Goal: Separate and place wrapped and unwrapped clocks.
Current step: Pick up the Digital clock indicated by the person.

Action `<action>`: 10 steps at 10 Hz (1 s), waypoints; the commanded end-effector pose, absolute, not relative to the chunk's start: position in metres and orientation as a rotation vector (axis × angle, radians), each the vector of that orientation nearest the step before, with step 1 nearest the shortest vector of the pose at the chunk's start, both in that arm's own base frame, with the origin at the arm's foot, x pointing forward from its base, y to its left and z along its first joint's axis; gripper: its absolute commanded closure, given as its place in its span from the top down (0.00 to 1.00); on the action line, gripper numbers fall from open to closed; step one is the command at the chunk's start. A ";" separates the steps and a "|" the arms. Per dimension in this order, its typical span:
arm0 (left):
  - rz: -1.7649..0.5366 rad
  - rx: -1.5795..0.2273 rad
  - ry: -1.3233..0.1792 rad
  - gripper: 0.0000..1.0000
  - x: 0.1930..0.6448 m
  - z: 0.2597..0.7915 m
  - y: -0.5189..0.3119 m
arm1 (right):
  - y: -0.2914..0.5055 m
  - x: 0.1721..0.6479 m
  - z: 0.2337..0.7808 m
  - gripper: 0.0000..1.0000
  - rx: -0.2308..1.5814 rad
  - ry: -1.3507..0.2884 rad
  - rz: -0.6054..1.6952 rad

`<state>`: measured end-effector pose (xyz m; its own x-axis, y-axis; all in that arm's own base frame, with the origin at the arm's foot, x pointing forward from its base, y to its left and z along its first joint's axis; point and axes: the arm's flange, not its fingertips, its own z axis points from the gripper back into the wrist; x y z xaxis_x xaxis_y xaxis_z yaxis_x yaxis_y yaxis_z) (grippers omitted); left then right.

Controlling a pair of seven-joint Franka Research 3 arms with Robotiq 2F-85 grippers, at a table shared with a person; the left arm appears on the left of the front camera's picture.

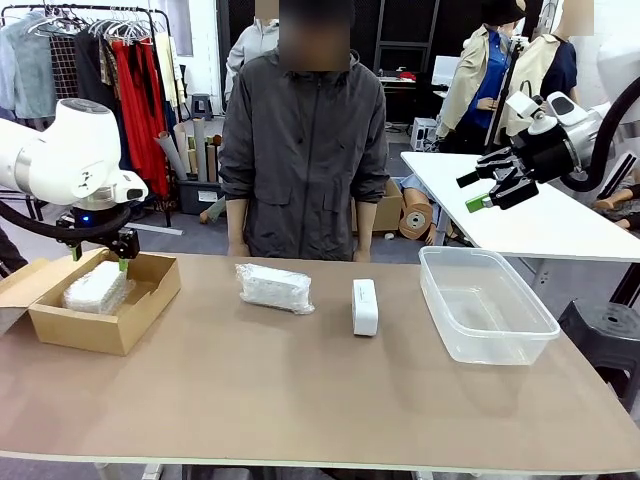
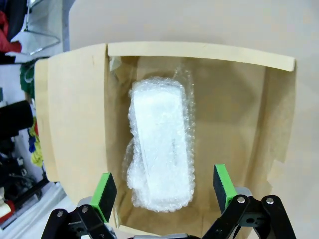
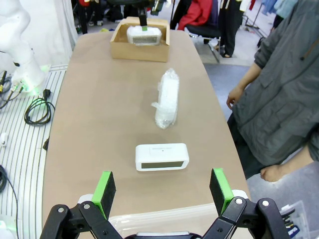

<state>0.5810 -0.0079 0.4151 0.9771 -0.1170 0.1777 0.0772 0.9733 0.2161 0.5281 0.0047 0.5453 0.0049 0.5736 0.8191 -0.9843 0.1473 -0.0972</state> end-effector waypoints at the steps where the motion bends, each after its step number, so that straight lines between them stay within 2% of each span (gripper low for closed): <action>1: -0.243 0.118 -0.258 1.00 0.570 0.437 -0.012 | 0.006 0.527 0.547 1.00 0.614 -0.864 1.350; 6: -0.795 -0.265 -0.381 1.00 0.538 0.515 -0.038 | 0.006 0.527 0.547 1.00 0.614 -0.864 1.350; 8: -1.042 -0.333 -0.504 1.00 0.529 0.537 -0.042 | 0.006 0.527 0.547 1.00 0.614 -0.864 1.350; 10: -1.234 -0.250 -0.616 1.00 0.527 0.540 -0.048 | 0.006 0.527 0.547 1.00 0.614 -0.864 1.350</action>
<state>0.5236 -0.0562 0.5473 0.2892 -0.7935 0.5354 0.9155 0.3927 0.0875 0.5282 0.0048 0.5452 0.0050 0.5736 0.8191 -0.9844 0.1471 -0.0970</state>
